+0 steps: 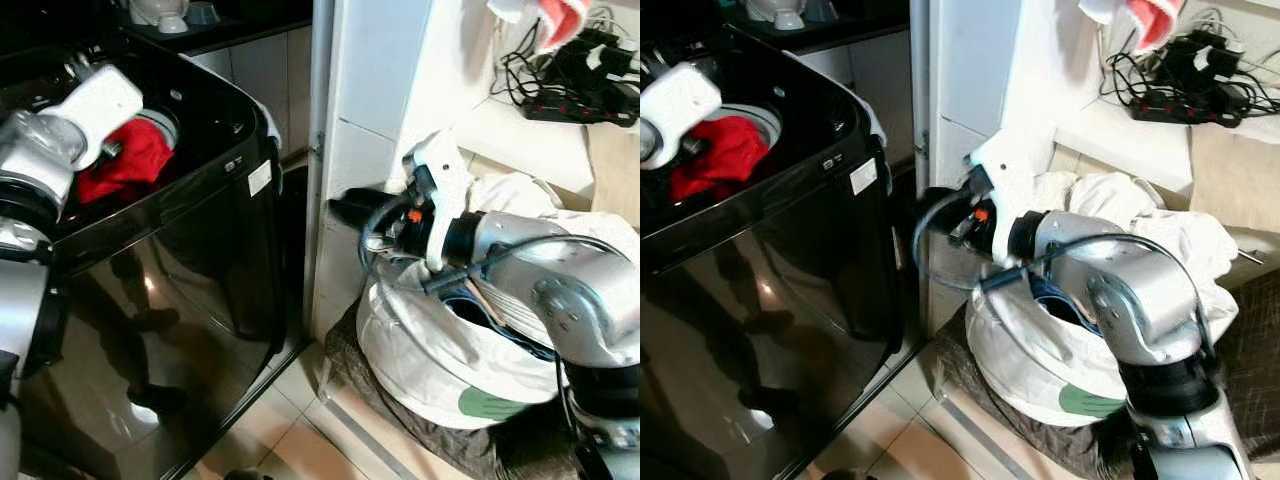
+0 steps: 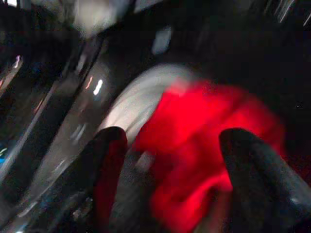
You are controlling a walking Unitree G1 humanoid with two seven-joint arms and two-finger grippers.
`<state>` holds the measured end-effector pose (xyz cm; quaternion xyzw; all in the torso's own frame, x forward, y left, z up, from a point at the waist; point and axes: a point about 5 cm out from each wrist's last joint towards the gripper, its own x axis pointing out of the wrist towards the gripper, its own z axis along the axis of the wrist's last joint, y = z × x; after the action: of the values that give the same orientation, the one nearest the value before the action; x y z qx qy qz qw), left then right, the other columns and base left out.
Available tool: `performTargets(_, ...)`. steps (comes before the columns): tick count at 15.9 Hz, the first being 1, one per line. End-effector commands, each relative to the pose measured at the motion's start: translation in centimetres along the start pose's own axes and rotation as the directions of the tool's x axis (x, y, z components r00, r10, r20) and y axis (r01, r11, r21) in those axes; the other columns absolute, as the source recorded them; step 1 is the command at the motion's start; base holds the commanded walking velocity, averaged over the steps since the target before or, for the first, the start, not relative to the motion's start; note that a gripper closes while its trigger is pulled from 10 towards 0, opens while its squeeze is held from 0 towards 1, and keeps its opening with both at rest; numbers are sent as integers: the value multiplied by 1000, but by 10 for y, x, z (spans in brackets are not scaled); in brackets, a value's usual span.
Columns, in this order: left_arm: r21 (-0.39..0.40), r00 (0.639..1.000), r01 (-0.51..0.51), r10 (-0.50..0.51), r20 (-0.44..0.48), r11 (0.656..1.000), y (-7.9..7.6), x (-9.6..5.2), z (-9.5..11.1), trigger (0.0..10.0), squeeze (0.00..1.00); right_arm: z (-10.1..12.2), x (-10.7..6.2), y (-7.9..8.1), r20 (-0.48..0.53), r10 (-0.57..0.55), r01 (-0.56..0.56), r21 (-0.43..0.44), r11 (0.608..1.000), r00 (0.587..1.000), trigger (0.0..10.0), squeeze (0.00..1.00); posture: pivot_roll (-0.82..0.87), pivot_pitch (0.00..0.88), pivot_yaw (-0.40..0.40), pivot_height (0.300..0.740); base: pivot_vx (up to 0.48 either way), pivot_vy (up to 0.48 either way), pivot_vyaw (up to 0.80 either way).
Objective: Clothes washing
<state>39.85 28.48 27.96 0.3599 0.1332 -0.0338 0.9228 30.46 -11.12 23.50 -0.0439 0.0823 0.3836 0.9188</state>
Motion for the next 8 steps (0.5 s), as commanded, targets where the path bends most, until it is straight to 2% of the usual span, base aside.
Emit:
performTargets(1, -71, 989, 65, -54, 140, 995, -8, 1, 20, 10000, 0, -1, -2, -20, -18, -161, 161, -27, 987, 987, 10000, 0, -22, 0, 4, 740, 0, 0, 0)
performTargets(2, -96, 945, 166, -130, 300, 982, -25, 2, 38, 10000, 0, -11, -3, -43, -66, -324, 319, -78, 945, 944, 10000, 0, -23, 0, 4, 740, 0, 0, 0)
performTargets(3, -111, 915, 216, -162, 369, 970, -36, 2, 46, 10000, 0, -15, -4, -52, -77, -371, 365, -89, 927, 925, 10000, 180, -23, 0, 4, 740, 0, 0, 0)
performTargets(4, -156, 838, 326, -209, 503, 933, -68, -1, 60, 10000, 0, -21, -6, -69, -63, -430, 429, -37, 903, 900, 10000, 1000, -27, 0, 3, 740, 0, 0, 0)
performTargets(5, -143, 806, 365, -235, 544, 920, -92, -4, 63, 10000, 0, -24, -8, -80, -63, -453, 452, -21, 892, 889, 10000, 1000, -26, 0, 3, 740, 0, 0, 0)
performTargets(6, -141, 792, 385, -248, 558, 912, -98, -5, 63, 10000, 0, -25, -8, -83, -67, -460, 460, -20, 888, 885, 10000, 1000, -28, 0, 2, 740, 0, 0, 0)
performTargets(7, -124, 759, 442, -297, 579, 888, -119, -11, 62, 10000, 0, -30, -10, -92, -105, -484, 480, -64, 875, 869, 10000, 1000, -23, 0, -3, 740, 0, 0, 0)
performTargets(8, -113, 731, 479, -324, 601, 870, -130, -18, 62, 10000, 0, -34, -11, -98, -134, -500, 492, -88, 866, 856, 10000, 1000, -23, 0, -6, 740, 0, 0, 0)
